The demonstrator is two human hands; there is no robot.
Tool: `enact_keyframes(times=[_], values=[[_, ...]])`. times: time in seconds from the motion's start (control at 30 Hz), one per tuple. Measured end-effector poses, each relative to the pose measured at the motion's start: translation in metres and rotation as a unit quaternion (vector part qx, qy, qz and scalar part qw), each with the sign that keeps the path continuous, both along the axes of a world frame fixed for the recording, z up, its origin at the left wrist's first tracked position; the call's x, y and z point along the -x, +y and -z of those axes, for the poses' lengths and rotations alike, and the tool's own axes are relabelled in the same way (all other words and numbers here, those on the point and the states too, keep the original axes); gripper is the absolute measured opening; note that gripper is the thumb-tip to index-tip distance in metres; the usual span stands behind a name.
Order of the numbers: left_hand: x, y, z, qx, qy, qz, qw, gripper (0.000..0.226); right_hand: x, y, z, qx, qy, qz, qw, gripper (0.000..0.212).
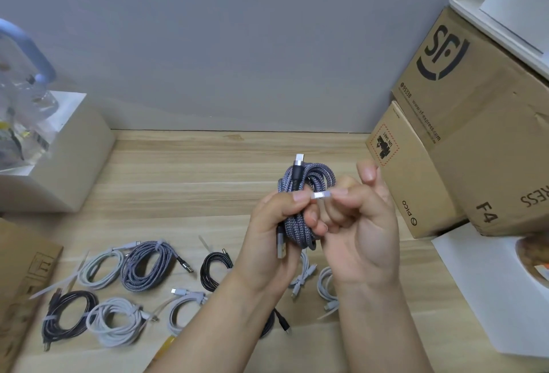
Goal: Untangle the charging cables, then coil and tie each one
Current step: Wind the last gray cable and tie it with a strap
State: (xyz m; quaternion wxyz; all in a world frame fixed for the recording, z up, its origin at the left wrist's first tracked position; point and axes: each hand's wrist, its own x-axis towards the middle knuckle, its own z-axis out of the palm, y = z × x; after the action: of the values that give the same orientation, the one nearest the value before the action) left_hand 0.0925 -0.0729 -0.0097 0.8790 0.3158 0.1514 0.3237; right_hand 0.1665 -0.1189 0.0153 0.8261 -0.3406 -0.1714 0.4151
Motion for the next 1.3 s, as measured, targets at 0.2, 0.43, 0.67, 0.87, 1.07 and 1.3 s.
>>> enact_keyframes(times=[0.2, 0.43, 0.67, 0.87, 1.07, 1.3], values=[[0.000, 0.003, 0.007, 0.013, -0.009, 0.026, 1.000, 0.014, -0.004, 0.003, 0.005, 0.060, 0.054, 0.029, 0.996, 0.032], [0.018, 0.033, 0.022, 0.005, 0.025, 0.091, 0.996, 0.022, -0.019, -0.004, 0.017, 0.044, 0.097, -0.094, 0.990, 0.019], [0.024, 0.035, 0.013, -0.075, 0.041, 0.107, 0.991, 0.035, -0.029, -0.010, 0.004, -0.045, -0.017, -0.239, 0.970, 0.059], [0.023, 0.035, 0.015, -0.155, 0.093, 0.094, 0.979, 0.029, -0.033, -0.012, 0.013, -0.053, -0.114, -0.206, 0.970, 0.047], [0.022, 0.035, 0.018, -0.227, 0.189, 0.091, 0.951, 0.020, -0.039, -0.010, 0.019, 0.052, -0.235, -0.042, 0.970, 0.035], [0.025, 0.034, 0.011, -0.213, 0.200, 0.029, 0.956, 0.015, -0.042, -0.014, 0.013, 0.061, -0.253, -0.114, 0.959, 0.023]])
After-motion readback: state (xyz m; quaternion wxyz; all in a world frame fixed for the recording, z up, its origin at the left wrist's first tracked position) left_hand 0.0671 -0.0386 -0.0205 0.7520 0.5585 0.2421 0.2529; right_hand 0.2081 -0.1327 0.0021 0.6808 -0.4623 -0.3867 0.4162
